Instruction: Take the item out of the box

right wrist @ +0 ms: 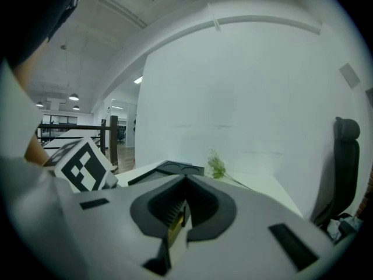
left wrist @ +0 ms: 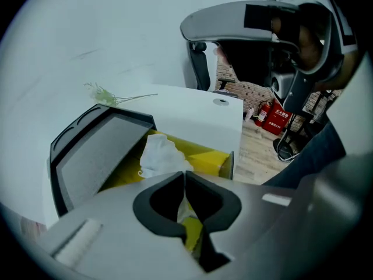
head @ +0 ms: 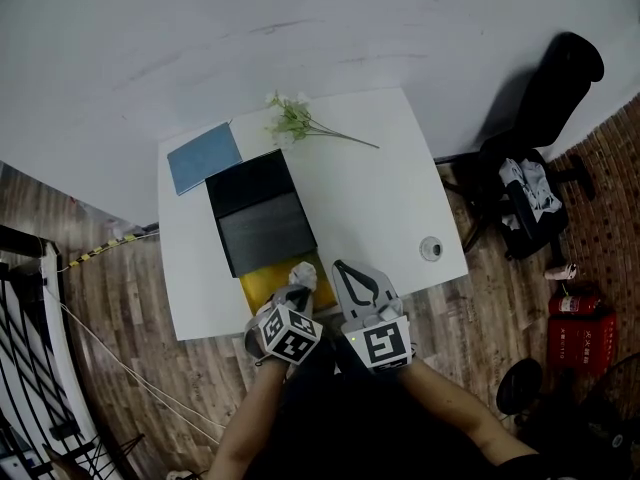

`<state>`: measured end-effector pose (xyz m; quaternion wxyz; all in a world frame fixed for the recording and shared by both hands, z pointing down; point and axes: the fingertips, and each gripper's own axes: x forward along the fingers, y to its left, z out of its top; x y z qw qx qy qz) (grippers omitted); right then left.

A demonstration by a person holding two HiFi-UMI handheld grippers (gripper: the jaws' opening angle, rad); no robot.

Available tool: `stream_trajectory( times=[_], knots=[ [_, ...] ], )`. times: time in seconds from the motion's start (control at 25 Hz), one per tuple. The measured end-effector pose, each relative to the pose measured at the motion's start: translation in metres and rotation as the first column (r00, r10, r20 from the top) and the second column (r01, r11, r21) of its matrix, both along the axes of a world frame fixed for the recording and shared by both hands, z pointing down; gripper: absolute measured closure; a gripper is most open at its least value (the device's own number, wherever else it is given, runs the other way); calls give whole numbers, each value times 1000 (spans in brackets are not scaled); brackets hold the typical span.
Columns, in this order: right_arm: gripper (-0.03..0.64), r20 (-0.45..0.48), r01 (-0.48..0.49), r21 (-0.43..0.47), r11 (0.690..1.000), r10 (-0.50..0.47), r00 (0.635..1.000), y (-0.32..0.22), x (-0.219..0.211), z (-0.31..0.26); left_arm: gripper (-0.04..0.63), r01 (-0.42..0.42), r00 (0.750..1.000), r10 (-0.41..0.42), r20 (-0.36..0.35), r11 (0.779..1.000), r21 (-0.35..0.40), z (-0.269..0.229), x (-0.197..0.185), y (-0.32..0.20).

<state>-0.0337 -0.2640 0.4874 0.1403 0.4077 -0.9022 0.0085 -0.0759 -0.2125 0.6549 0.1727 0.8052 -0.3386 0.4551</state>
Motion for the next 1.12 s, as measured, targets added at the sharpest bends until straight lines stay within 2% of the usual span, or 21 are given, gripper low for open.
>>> stream_trajectory(
  times=[0.36,0.48,0.72,0.92,1.0,1.12],
  knots=[
    [606,3,7,21,1000,-7,1000,9,-1,-8,572,13,1000,-14,7,994,109,-31,-6,-6],
    [606,3,8,25,1000,-8,1000,13,0,-10,572,32,999,-30,-18,990,140,-44,-5,-9],
    [606,19,2,52,999,-3,1000,14,-1,-24,572,79,996,-68,-52,968,237,-80,-13,-18],
    [606,45,-7,98,995,2,999,11,-1,-48,572,136,988,-102,-115,926,351,-125,-19,-27],
    [606,54,-17,123,992,10,998,9,1,-60,572,170,981,-116,-154,899,403,-147,-21,-30],
    [606,73,-34,163,986,23,997,4,5,-82,572,219,968,-127,-215,847,485,-185,-24,-35]
  ],
)
